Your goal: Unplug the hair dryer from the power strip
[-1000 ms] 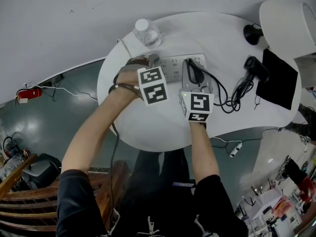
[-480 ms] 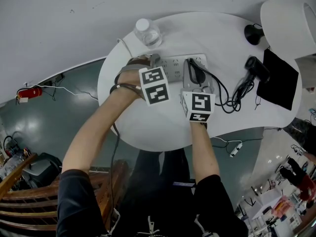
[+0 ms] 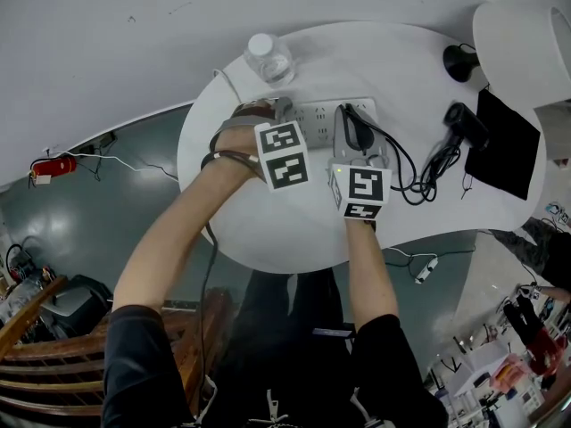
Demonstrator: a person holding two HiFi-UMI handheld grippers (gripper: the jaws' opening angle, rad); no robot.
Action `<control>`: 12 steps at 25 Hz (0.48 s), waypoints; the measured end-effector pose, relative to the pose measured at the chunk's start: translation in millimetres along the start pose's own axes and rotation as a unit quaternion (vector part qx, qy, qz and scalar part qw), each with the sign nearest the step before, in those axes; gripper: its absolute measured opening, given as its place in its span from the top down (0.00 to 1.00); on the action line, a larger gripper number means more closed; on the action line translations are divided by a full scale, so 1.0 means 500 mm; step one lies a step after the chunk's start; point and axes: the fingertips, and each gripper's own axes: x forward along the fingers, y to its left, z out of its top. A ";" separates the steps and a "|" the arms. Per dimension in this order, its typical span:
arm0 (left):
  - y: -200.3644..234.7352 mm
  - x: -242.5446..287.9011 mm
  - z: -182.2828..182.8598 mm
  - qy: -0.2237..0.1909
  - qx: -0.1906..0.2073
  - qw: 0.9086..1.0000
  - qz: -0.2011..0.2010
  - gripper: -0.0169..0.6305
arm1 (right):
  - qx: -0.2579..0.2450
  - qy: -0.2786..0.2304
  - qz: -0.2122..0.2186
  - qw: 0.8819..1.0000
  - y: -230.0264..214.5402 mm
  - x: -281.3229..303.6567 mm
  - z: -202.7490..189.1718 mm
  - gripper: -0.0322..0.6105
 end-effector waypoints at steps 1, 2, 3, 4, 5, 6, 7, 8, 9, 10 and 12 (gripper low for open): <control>0.000 0.000 0.001 -0.001 -0.001 1.000 0.000 0.33 | -0.001 0.000 -0.001 1.000 0.000 -0.001 0.001 0.89; 0.001 0.000 0.001 -0.002 0.000 1.000 0.000 0.33 | -0.001 0.000 -0.001 1.000 -0.001 -0.001 0.001 0.89; 0.001 0.000 0.001 -0.002 0.000 1.000 -0.001 0.33 | -0.001 -0.001 -0.002 1.000 -0.001 -0.001 0.000 0.89; 0.002 0.000 0.000 -0.003 0.001 1.000 -0.001 0.33 | -0.004 -0.002 -0.003 1.000 -0.001 -0.002 -0.001 0.88; 0.001 0.000 -0.001 -0.002 0.001 1.000 -0.001 0.33 | -0.008 -0.004 -0.004 1.000 0.000 -0.002 -0.003 0.88; 0.001 0.000 -0.001 -0.002 0.001 1.000 -0.001 0.33 | -0.014 -0.006 -0.004 1.000 0.000 -0.003 -0.004 0.88; 0.001 0.000 0.000 -0.001 0.001 1.000 -0.001 0.33 | -0.020 -0.008 -0.006 1.000 0.000 -0.003 -0.005 0.87; 0.001 0.000 0.000 -0.002 0.001 1.000 -0.001 0.33 | -0.026 -0.010 -0.008 1.000 0.001 -0.003 -0.006 0.87; 0.001 0.000 0.000 -0.003 0.001 1.000 -0.001 0.33 | -0.030 -0.010 -0.010 0.999 0.002 -0.003 -0.007 0.86; 0.001 0.000 0.000 -0.004 0.001 1.000 -0.001 0.33 | -0.032 -0.010 -0.011 0.999 0.004 -0.002 -0.006 0.86; 0.001 -0.001 0.001 -0.007 0.001 1.000 -0.001 0.33 | -0.034 -0.010 -0.015 0.999 0.006 0.000 -0.005 0.86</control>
